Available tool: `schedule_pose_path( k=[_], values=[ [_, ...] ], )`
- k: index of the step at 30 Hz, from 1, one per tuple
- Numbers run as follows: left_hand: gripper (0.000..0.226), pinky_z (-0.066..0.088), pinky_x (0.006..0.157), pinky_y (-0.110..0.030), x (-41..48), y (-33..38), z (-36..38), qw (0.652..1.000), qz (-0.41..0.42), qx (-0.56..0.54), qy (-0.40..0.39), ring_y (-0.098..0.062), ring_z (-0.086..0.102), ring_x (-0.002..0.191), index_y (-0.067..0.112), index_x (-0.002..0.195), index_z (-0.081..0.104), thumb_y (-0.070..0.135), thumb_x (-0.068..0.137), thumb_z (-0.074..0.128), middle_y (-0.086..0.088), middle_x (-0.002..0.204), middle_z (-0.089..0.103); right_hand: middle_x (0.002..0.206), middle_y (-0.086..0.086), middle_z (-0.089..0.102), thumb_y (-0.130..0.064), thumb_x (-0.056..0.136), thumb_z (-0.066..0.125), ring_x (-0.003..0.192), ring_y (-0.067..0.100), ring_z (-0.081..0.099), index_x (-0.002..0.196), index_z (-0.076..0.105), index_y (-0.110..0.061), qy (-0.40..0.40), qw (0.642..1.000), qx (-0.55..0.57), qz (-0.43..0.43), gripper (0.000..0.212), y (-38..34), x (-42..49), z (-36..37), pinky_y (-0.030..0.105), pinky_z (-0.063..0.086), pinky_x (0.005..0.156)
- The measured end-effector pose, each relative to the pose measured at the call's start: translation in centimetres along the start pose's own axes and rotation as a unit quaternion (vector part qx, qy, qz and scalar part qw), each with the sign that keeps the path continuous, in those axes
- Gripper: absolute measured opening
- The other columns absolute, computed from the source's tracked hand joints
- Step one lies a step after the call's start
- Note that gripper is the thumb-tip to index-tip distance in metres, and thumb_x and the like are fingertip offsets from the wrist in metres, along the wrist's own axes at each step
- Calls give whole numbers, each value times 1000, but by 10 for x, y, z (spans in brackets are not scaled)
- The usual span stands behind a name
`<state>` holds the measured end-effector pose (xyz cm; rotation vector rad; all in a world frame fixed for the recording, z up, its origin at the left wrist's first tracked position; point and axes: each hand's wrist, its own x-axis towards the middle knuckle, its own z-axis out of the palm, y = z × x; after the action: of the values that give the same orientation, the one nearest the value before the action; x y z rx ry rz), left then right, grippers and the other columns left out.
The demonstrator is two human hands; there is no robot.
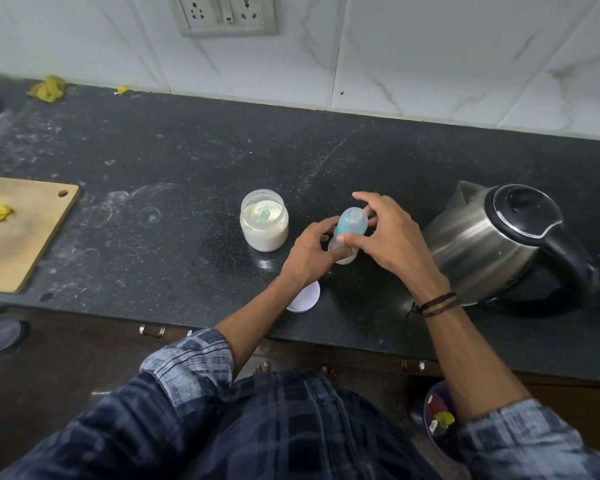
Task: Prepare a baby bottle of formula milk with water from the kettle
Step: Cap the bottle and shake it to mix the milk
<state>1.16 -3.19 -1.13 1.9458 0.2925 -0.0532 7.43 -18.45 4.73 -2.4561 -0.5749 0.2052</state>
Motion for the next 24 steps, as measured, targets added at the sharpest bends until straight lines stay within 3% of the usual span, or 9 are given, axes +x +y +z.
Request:
schedule_pose_path(
  k=[3,7,12,17,21,24],
  values=[
    [57,48,111,-47,0,1,-1,1000,2,-4,-1,-17,59,125,27,144,58,31,91,81,1,138,62,128,-6,52,-55,77,86,106,10,60,155,40,-34,10,1000,5,3,92,-2,2,-2,37,54,86],
    [59,47,113,-46,0,1,0,1000,-4,-1,0,-17,57,127,27,146,56,30,92,80,1,140,60,134,-5,60,-29,84,85,114,12,62,153,46,-31,0,1000,1,-15,79,-1,-1,-3,46,57,96],
    [59,48,112,-48,-1,1,0,1000,-2,-6,-3,-18,58,127,27,146,57,31,92,80,0,139,61,122,-4,58,-50,78,87,102,12,63,151,49,-30,21,1000,1,0,84,-3,-1,-5,38,54,86],
    [61,48,112,-45,1,-1,1,1000,-6,-6,1,-16,58,125,27,147,55,31,91,80,0,138,61,124,-7,62,-32,83,86,105,10,66,143,59,-29,20,1000,-6,-21,65,-1,-2,-4,30,51,85],
    [59,48,111,-45,2,-3,2,1000,-9,-10,-1,-17,59,125,28,146,57,32,91,81,1,137,62,118,-8,59,-47,78,88,95,9,64,138,62,-29,27,1000,3,-6,68,-2,-1,-6,33,52,81],
    [60,48,112,-44,2,-4,1,1000,-9,-11,2,-16,59,125,29,146,56,33,91,81,2,138,61,129,-10,59,-39,80,88,102,8,65,141,61,-31,23,999,6,-27,67,-2,-2,-7,33,53,85]
  ],
)
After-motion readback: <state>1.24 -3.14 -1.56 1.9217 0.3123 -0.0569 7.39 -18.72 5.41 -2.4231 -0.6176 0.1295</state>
